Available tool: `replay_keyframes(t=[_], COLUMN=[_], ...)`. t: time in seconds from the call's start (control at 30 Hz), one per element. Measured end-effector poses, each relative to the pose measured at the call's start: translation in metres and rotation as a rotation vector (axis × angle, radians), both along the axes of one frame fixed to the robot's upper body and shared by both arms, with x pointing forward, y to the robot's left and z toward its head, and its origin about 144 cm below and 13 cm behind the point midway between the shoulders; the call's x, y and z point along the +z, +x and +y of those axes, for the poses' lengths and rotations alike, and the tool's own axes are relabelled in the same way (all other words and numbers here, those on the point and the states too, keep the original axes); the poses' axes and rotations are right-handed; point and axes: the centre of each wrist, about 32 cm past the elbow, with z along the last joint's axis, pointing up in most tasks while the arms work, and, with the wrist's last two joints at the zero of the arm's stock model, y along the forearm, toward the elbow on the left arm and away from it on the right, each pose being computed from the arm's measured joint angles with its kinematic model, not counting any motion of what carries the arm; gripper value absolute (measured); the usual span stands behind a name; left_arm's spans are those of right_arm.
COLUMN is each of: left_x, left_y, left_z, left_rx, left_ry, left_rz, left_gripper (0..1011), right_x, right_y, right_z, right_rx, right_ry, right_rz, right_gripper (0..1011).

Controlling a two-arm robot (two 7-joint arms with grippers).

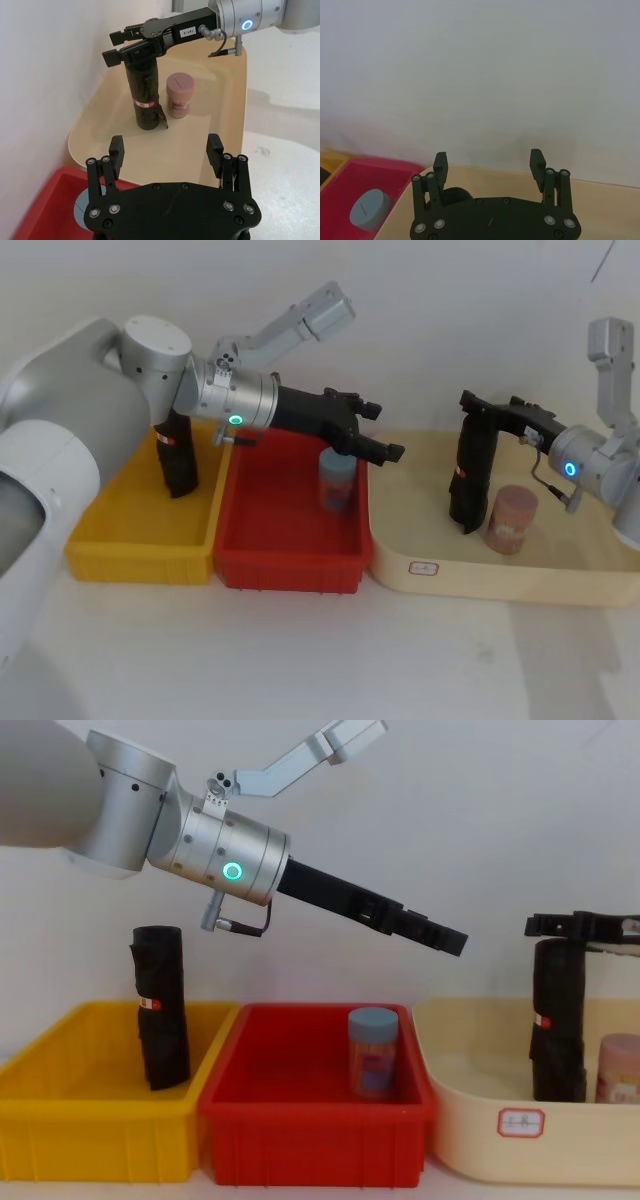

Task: Pick up the garbage bag with the one hand and transfer it to the other hand.

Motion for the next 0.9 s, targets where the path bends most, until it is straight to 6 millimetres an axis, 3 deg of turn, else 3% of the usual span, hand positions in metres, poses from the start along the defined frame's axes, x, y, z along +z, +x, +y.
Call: replay_keyframes(t=[0.9], left_x=[0.0], left_y=[0.0], left_z=[0.0], left_rx=[0.0], left_ry=[0.0], left_rz=[0.0], left_gripper=[1001], right_x=[-0.0046], right_y=[0.0021], right_z=[-0.0036], right_rx=[-0.001], right_ry=[0.019], right_rz=[0.013], right_gripper=[1001])
